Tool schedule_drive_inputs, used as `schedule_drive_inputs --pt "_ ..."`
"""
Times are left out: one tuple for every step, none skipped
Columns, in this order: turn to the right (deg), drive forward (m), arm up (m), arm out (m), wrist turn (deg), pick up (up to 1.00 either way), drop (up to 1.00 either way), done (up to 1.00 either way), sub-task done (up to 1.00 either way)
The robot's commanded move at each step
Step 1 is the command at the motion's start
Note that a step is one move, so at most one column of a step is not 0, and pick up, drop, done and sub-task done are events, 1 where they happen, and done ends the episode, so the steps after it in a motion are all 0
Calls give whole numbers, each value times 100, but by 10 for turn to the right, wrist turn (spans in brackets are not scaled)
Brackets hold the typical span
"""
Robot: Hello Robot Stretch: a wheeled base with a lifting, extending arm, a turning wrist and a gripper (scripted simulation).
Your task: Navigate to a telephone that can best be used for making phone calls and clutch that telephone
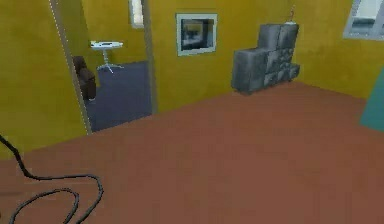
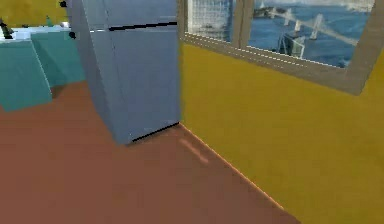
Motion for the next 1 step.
schedule_drive_inputs --pt "0 35 0 0 0 0 0 0 0"
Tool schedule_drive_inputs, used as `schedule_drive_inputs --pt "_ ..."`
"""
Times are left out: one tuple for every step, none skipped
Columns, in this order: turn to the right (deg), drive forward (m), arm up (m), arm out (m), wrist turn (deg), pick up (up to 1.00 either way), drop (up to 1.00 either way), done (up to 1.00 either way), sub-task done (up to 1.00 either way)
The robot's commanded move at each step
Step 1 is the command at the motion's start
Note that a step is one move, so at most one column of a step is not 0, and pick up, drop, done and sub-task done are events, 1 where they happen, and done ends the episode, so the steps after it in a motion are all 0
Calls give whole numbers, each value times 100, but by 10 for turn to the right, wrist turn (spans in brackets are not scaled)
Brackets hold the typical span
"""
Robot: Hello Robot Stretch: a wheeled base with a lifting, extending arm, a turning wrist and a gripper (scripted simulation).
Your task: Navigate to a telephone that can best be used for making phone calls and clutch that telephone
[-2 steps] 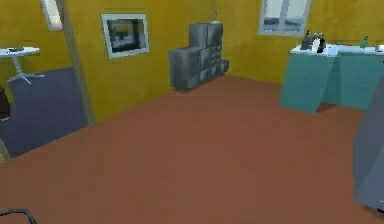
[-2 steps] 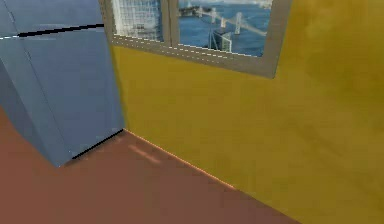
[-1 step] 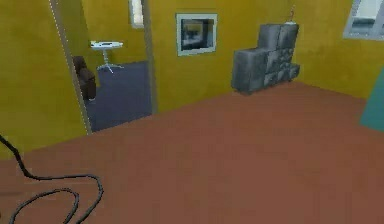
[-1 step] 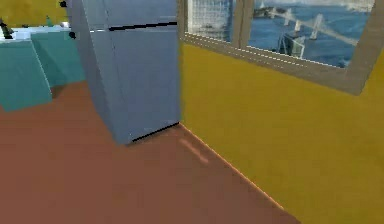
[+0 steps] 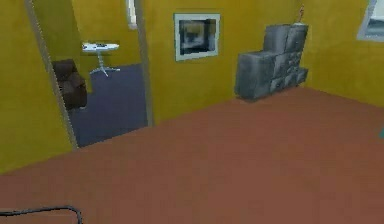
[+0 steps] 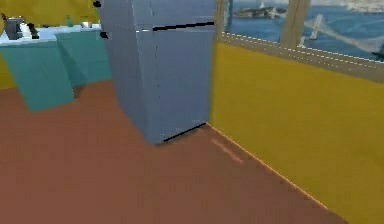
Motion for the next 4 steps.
schedule_drive_inputs --pt "-180 0 0 0 0 0 0 0 0" --pt "0 100 0 0 0 0 0 0 0" --pt "30 0 0 0 0 0 0 0 0" --pt "0 5 0 0 0 0 0 0 0"
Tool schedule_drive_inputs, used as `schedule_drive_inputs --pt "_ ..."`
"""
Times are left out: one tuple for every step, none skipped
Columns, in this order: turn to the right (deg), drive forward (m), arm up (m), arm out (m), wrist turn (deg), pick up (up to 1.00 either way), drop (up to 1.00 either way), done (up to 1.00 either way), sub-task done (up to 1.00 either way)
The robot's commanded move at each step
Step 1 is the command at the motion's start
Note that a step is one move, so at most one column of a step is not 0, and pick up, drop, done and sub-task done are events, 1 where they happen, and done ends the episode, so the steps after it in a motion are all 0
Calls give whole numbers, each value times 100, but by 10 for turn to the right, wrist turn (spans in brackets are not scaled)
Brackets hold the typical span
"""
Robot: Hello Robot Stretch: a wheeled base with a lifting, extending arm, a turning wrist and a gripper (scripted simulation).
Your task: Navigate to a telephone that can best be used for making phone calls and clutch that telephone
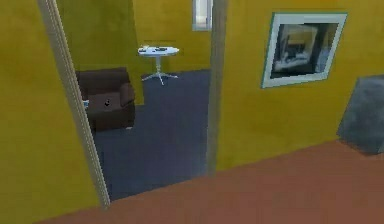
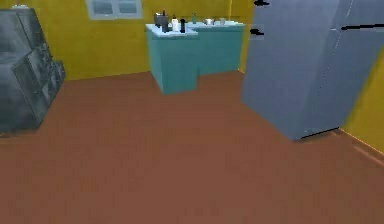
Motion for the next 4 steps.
schedule_drive_inputs --pt "-90 0 0 0 0 0 0 0 0" --pt "0 100 0 0 0 0 0 0 0" --pt "0 55 0 0 0 0 0 0 0" --pt "0 100 0 0 0 0 0 0 0"
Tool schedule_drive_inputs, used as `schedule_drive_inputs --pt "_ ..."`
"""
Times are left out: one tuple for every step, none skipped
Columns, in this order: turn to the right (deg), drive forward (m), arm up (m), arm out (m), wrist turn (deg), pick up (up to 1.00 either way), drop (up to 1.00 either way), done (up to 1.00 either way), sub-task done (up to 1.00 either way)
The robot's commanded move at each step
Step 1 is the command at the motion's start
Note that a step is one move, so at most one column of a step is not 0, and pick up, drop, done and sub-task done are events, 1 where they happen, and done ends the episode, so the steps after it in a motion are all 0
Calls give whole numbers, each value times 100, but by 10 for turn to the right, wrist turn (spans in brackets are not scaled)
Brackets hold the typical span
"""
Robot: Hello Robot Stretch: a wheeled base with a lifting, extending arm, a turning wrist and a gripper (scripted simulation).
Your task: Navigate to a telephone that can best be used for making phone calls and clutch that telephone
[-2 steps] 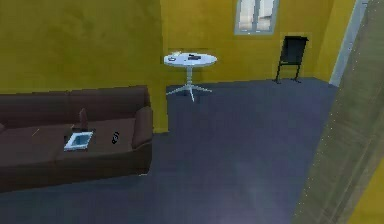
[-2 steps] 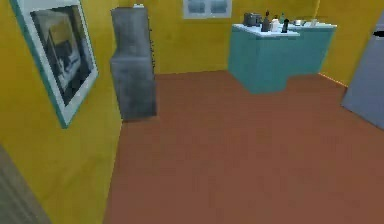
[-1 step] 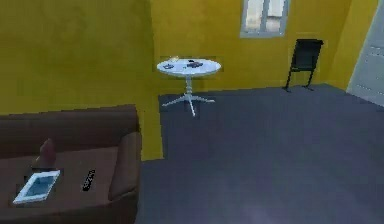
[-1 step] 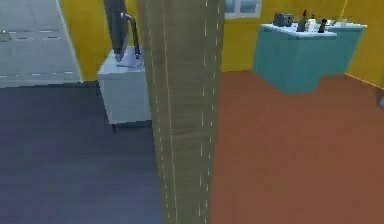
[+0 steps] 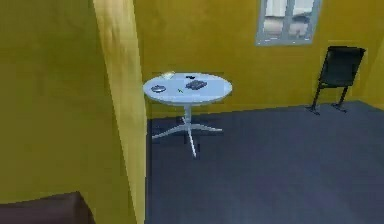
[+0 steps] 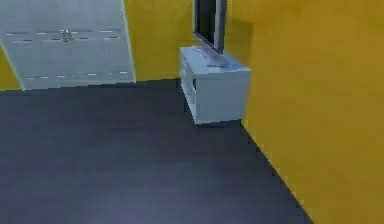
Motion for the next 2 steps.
schedule_drive_inputs --pt "0 100 0 0 0 0 0 0 0" --pt "0 35 0 0 0 0 0 0 0"
